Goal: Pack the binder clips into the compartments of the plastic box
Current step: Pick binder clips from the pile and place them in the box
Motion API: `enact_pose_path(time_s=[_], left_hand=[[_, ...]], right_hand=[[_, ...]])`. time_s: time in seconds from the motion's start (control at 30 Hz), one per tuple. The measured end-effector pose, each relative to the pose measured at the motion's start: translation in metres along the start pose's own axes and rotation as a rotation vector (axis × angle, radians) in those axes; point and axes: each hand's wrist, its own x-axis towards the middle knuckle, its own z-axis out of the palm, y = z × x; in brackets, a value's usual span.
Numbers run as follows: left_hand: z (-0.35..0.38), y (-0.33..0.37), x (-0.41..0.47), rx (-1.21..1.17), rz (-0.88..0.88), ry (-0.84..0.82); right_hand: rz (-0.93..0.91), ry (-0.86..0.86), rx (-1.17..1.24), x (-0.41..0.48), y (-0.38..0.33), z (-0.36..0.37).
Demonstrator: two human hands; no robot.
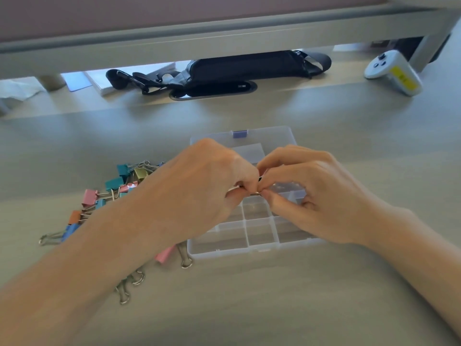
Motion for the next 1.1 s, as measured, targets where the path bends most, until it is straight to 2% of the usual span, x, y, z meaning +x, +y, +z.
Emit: enact_pose_path(time_s=[0.3,0.5,0.73,0.9,1.1], left_hand=[[0.003,0.005,0.002,0.086,-0.001,0.034],[0.0,0.004,0.003,-0.112,-0.155,0.038],[-0.002,0.006,0.003,-0.178,-0.221,0.037],[-0.006,0.01,0.01,-0.09,-0.195,0.008],[-0.004,0.013,0.017,-0.049,-0.248,0.019]], right_hand=[[0.078,0.079,0.173,-0.001,0.0,-0.003],[0.109,0.107,0.179,0.0,-0.001,-0.003],[0.118,0.071,0.17,0.0,-0.002,-0.004],[0.047,0.061,0.137,0.0,-0.001,-0.002],[0.008,-0.013,0.092,-0.001,0.001,-0.001]])
